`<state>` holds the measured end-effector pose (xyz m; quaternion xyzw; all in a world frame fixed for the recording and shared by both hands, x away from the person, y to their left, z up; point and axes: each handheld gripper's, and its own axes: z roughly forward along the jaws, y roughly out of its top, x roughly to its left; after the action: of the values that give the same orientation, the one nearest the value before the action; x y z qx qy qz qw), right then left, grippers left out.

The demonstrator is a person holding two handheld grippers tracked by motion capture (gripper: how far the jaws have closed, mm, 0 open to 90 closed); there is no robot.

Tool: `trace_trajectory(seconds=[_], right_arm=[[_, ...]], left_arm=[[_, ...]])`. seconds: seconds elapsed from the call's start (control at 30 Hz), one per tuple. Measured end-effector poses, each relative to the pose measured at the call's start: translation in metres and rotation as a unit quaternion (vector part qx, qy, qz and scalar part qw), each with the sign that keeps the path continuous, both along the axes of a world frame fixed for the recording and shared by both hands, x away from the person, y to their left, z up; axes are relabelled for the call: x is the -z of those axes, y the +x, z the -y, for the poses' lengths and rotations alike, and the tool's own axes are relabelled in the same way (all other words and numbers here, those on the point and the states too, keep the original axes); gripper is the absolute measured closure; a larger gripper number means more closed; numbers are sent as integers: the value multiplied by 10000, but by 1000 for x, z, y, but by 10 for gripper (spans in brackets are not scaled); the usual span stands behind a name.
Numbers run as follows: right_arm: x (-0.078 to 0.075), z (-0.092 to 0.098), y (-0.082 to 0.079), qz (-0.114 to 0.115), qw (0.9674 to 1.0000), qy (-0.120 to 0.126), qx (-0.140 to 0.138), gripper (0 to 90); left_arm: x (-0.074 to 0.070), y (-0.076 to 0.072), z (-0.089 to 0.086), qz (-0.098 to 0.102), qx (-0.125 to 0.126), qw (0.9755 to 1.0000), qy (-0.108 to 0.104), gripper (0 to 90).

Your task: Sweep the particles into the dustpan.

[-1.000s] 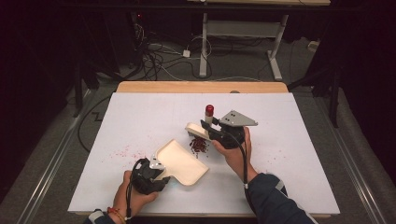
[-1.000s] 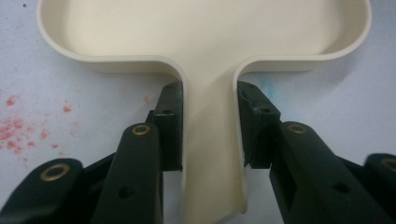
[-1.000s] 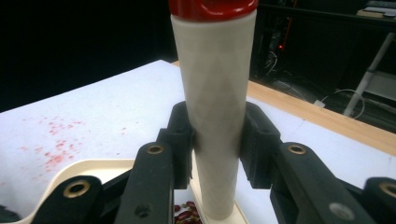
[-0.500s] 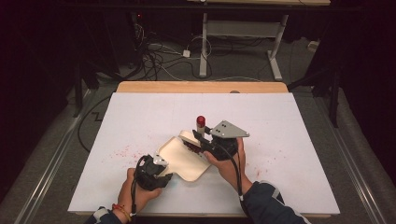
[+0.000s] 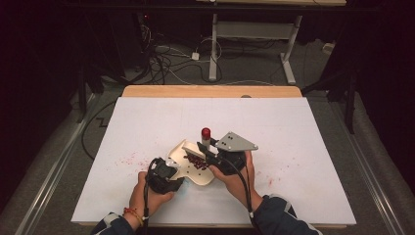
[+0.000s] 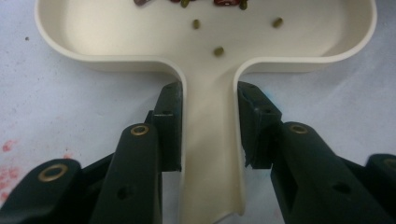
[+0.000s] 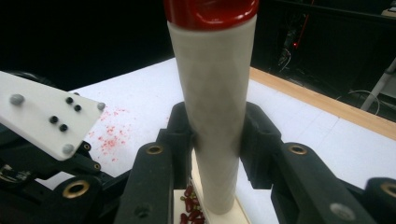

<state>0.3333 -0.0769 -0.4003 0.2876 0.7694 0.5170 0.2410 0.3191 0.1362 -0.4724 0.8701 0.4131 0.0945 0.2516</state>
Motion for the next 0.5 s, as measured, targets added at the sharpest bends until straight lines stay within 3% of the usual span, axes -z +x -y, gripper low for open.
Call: trace_trajectory(seconds=[0.4, 0.5], right_arm=[[-3, -2, -4, -39, 9995, 121, -295, 688], [-5, -1, -3, -20, 9987, 122, -494, 697]], left_arm=[[0, 3, 3, 34, 67, 9999, 66, 630], [0, 4, 2, 33, 103, 9999, 73, 631]])
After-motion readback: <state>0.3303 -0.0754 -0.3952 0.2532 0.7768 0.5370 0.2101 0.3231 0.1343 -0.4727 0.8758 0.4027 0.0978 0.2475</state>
